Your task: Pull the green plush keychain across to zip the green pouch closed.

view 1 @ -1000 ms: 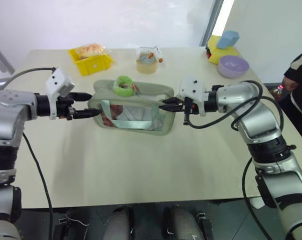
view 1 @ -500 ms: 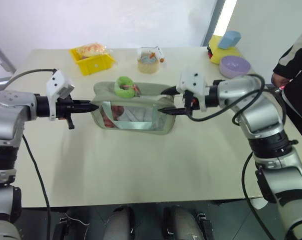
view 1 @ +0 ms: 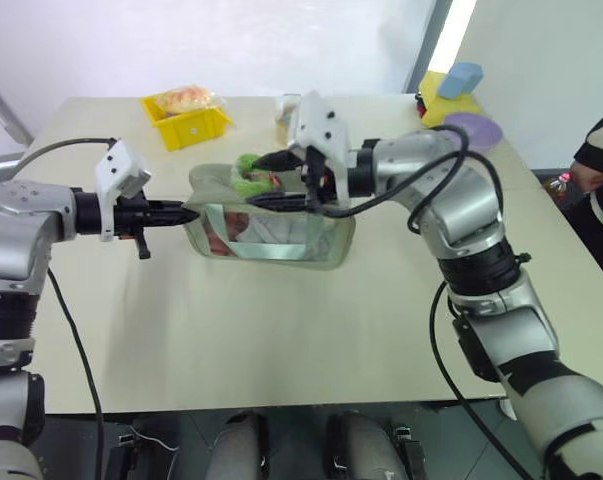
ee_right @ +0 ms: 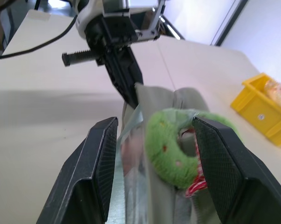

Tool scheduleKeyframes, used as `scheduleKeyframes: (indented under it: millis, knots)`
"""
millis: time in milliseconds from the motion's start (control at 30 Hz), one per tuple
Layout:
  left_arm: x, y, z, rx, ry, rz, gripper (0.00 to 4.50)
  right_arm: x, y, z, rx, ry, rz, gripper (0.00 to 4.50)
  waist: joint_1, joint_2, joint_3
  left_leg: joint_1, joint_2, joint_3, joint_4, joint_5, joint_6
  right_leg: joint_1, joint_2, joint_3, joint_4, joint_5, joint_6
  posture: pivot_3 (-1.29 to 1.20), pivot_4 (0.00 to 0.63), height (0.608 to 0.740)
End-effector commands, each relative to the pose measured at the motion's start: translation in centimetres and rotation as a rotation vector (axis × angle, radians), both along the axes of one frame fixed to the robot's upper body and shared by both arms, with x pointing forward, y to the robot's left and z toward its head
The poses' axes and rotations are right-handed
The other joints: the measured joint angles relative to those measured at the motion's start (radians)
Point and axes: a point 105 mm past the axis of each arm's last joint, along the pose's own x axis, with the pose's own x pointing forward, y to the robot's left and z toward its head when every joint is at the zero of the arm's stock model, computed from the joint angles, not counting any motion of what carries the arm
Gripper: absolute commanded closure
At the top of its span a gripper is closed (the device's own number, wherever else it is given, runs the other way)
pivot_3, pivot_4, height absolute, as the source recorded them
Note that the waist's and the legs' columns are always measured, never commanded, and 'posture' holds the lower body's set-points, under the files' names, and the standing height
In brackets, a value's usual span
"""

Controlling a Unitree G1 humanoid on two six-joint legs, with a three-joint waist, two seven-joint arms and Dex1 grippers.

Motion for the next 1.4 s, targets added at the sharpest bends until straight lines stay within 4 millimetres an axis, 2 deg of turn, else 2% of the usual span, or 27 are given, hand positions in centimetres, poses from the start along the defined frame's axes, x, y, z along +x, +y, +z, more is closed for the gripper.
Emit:
scheduleKeyframes:
  millis: [33,200,300,333,400,433,533,733,900,1067,1133,1200,1300,1400]
  knots:
    - [-0.2,-0.3,0.7,0.01,-0.033,-0.017,4.5,-0.1,0.1,0.4,-0.004,-0.031,0.009,1.87,-0.001,0.0,0.0,0.0,0.0,0.0,0.0,0.0,0.0,0.0,0.0,0.0,0.0,0.0,0.0,0.0,0.15,0.739]
    - [-0.3,-0.2,0.6,0.009,-0.034,-0.011,4.5,0.1,0.4,0.2,-0.002,-0.021,0.008,1.87,-0.002,0.0,0.0,0.0,0.0,0.0,0.0,0.0,0.0,0.0,0.0,0.0,0.0,0.0,0.0,0.0,0.15,0.739]
    - [-0.3,-0.3,0.6,0.008,-0.037,-0.01,4.5,0.4,0.7,0.2,0.011,-0.018,0.006,2.73,-0.001,0.0,0.0,0.0,0.0,0.0,0.0,0.0,0.0,0.0,0.0,0.0,0.0,0.0,0.0,0.0,0.15,0.739]
    - [-0.3,-0.3,0.6,0.008,-0.038,-0.009,4.5,0.5,0.7,0.2,0.013,-0.019,0.004,3.13,-0.001,0.0,0.0,0.0,0.0,0.0,0.0,0.0,0.0,0.0,0.0,0.0,0.0,0.0,0.0,0.0,0.15,0.739]
    - [-0.2,-0.3,0.6,0.007,-0.041,-0.009,4.5,0.8,0.6,0.1,0.011,-0.024,-0.008,4.24,-0.001,0.0,0.0,0.0,0.0,0.0,0.0,0.0,0.0,0.0,0.0,0.0,0.0,0.0,0.0,0.0,0.15,0.739]
    - [-0.2,-0.4,0.6,0.007,-0.042,-0.009,4.5,1.0,0.5,0.0,0.009,-0.024,-0.016,4.44,-0.001,0.0,0.0,0.0,0.0,0.0,0.0,0.0,0.0,0.0,0.0,0.0,0.0,0.0,0.0,0.0,0.15,0.739]
    - [0.0,-0.5,0.7,0.004,-0.044,-0.008,4.5,1.4,0.0,0.2,0.012,-0.031,-0.041,4.44,-0.001,0.0,0.0,0.0,0.0,0.0,0.0,0.0,0.0,0.0,0.0,0.0,0.0,0.0,0.0,0.0,0.15,0.739]
    - [0.0,-0.5,0.6,0.002,-0.046,-0.006,4.5,1.0,-3.2,3.0,0.041,-0.06,-0.105,4.44,0.003,0.0,0.0,0.0,0.0,0.0,0.0,0.0,0.0,0.0,0.0,0.0,0.0,0.0,0.0,0.0,0.15,0.739]
    - [-0.2,-0.2,0.0,0.002,-0.027,0.004,4.5,1.4,-9.7,6.6,0.048,-0.132,-0.364,4.44,0.004,0.0,0.0,0.0,0.0,-0.001,0.0,0.0,0.0,0.0,0.0,0.0,0.0,0.0,0.0,0.0,0.15,0.739]
    - [-0.3,-0.2,-0.7,0.002,-0.008,0.01,4.5,1.7,-14.2,7.3,-0.003,-0.197,-0.586,4.44,0.001,0.0,0.0,0.0,0.0,0.0,0.0,0.0,0.001,0.0,0.0,0.0,-0.001,0.0,0.0,0.0,0.15,0.739]
    - [-0.2,-0.2,-0.9,-0.003,-0.004,0.014,4.5,2.1,-16.4,6.3,-0.069,-0.233,-0.685,4.44,0.004,0.0,0.0,0.0,0.0,0.0,0.0,-0.001,0.001,0.0,0.0,0.0,-0.001,0.0,0.0,0.0,0.15,0.739]
    - [-0.1,-0.4,-0.9,-0.01,-0.001,0.015,4.5,2.4,-18.8,4.0,-0.186,-0.26,-0.786,4.44,0.009,0.0,0.0,0.0,-0.001,0.0,0.0,-0.001,0.001,0.0,-0.001,0.0,-0.001,0.0,0.0,0.0,0.15,0.739]
    - [0.0,-0.5,-1.0,-0.014,0.001,0.014,4.5,2.6,-20.5,1.2,-0.284,-0.254,-0.838,4.44,0.017,0.0,-0.001,0.0,-0.001,0.001,0.0,-0.001,0.001,0.001,-0.001,0.001,-0.002,0.0,0.0,0.0,0.15,0.739]
    - [0.1,-0.9,-1.0,-0.021,0.005,0.009,4.5,3.1,-21.9,-2.8,-0.299,-0.174,-0.903,4.44,0.021,0.001,-0.001,0.001,-0.001,0.001,0.0,-0.001,0.001,0.001,-0.001,0.001,-0.001,0.0,0.0,0.0,0.15,0.739]
